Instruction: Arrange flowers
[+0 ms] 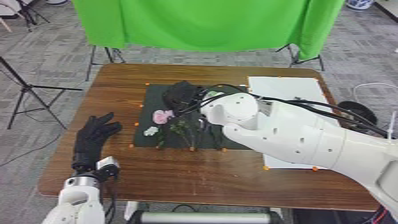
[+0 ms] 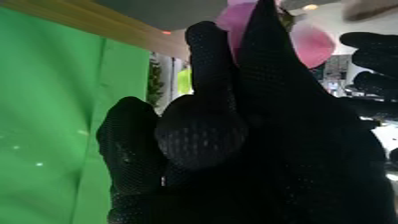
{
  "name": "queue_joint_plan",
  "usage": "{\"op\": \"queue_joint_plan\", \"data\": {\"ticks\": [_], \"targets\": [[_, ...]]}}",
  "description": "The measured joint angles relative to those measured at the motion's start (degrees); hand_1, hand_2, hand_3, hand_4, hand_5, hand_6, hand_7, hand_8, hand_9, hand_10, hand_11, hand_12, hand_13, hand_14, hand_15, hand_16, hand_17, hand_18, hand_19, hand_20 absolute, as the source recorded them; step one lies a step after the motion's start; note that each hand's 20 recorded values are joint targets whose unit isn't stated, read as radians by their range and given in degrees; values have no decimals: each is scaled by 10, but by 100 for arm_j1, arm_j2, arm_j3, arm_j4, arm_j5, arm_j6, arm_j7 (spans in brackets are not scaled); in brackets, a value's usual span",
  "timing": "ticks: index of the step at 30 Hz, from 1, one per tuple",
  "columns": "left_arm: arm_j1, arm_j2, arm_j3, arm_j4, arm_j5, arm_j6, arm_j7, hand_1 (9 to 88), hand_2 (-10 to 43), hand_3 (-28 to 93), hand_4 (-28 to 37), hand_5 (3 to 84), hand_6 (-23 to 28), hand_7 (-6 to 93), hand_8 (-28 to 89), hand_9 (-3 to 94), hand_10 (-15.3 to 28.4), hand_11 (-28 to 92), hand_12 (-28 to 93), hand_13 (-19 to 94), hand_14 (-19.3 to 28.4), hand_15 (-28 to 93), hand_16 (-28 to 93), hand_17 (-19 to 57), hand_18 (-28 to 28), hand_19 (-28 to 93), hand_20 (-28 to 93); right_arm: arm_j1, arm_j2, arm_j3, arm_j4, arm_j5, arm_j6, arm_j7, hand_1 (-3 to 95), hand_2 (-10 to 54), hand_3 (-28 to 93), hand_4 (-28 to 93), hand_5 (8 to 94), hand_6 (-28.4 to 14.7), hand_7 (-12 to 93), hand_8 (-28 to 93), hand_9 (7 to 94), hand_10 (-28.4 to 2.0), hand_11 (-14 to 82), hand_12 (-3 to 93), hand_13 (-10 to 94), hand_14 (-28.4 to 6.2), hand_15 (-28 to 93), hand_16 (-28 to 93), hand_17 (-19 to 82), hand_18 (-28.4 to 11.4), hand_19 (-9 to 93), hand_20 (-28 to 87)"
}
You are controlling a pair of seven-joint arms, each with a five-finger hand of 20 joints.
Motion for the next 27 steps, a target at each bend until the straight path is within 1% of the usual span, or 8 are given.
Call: {"op": "queue_joint_plan", "data": {"ticks": [5, 11, 14, 18, 23, 25, 27], "targets": [[-18, 2, 4, 10, 0, -4, -2, 176, 115, 658, -283, 528, 37, 129, -82, 557, 154, 207, 86, 457, 177, 260, -61, 95, 106, 98, 153, 0, 0, 1, 4, 0, -90, 26, 544, -79, 626, -191, 678, 32, 268, 5, 772, -87, 87, 250, 891, -14, 666, 278, 641, -128, 932, 612], [-30, 2, 6, 14, 0, -4, -1, 175, 114, 659, -283, 528, 37, 129, -82, 557, 155, 207, 86, 457, 178, 259, -61, 95, 107, 100, 152, 8, 0, 10, 4, 0, -211, 58, 522, -94, 625, -187, 654, 28, 269, 2, 743, -93, 121, 218, 888, -13, 667, 276, 637, -128, 932, 610], [-30, 2, 6, 14, 0, -4, -1, 176, 115, 658, -283, 528, 36, 129, -82, 558, 155, 207, 86, 456, 178, 259, -61, 95, 107, 100, 152, 9, 1, 58, 3, 4, -371, 65, 511, -95, 627, -189, 640, 27, 272, 1, 723, -99, 143, 190, 884, -14, 665, 277, 633, -127, 932, 607], [-27, 0, 5, 14, 0, -3, -1, 175, 114, 659, -283, 528, 36, 129, -83, 558, 154, 207, 85, 457, 179, 261, -61, 95, 107, 100, 152, 24, 7, 141, -10, 17, -688, 76, 493, -95, 643, -190, 622, 29, 265, -1, 702, -99, 147, 175, 878, -15, 661, 274, 626, -127, 932, 599], [-13, -3, -1, 7, 0, 0, 1, 176, 115, 658, -283, 529, 37, 129, -82, 557, 154, 207, 86, 457, 179, 261, -61, 94, 107, 100, 151, 33, 69, 402, -136, 113, -1100, 105, 435, -92, 677, -193, 594, 31, 235, -25, 670, -106, 135, 167, 864, -21, 646, 269, 606, -128, 932, 565], [-9, -3, -4, 5, 0, 1, 1, 178, 116, 656, -283, 529, 37, 128, -83, 557, 154, 207, 86, 458, 179, 261, -62, 94, 107, 100, 151, 33, 147, 614, -284, 197, -1214, 151, 386, -88, 691, -179, 594, 36, 214, -103, 663, -109, 123, 164, 864, -24, 644, 265, 604, -130, 932, 557], [0, -3, -10, 3, 0, 2, 1, 179, 116, 654, -283, 529, 37, 128, -82, 558, 154, 207, 85, 457, 178, 262, -62, 94, 107, 100, 151, 25, 264, 884, -483, 294, -1230, 225, 348, -92, 690, -163, 589, 34, 194, -114, 661, -112, 113, 161, 865, -26, 643, 263, 605, -131, 932, 554]]}}
